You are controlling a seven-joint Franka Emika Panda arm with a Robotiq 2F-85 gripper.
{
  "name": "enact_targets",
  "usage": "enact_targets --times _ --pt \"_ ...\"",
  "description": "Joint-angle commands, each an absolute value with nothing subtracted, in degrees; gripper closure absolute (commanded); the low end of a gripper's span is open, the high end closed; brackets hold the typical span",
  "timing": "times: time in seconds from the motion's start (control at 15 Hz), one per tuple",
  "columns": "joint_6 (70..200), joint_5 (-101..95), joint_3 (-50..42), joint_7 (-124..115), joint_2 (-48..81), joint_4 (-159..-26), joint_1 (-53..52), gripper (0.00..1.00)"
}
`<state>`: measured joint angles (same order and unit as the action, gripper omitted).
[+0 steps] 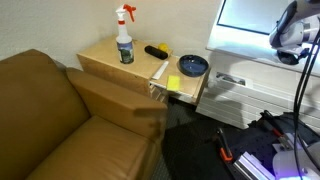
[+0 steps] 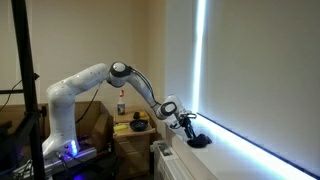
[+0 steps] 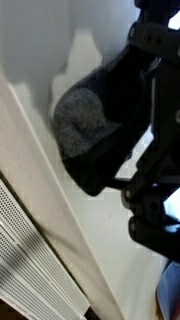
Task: Remove the black sock from the window sill and place it on top of the nightstand
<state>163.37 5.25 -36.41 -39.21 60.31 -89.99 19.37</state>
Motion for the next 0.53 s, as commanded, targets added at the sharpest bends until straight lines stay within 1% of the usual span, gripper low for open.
enact_targets --times 0.0,0.27,0.33,0.4,0.47 --pt "161.72 6.72 -36.51 -38.71 61.40 -88.40 19.48 0.00" --pt "158.91 7.07 -35.84 -38.77 62.51 -85.92 20.86 0.00" --pt "158.71 7.14 -35.44 -38.50 62.60 -85.79 21.20 0.25" --pt "158.29 7.28 -35.20 -38.53 62.57 -85.76 21.37 0.28" --pt "157.70 7.35 -35.23 -38.80 62.69 -85.52 21.40 0.34"
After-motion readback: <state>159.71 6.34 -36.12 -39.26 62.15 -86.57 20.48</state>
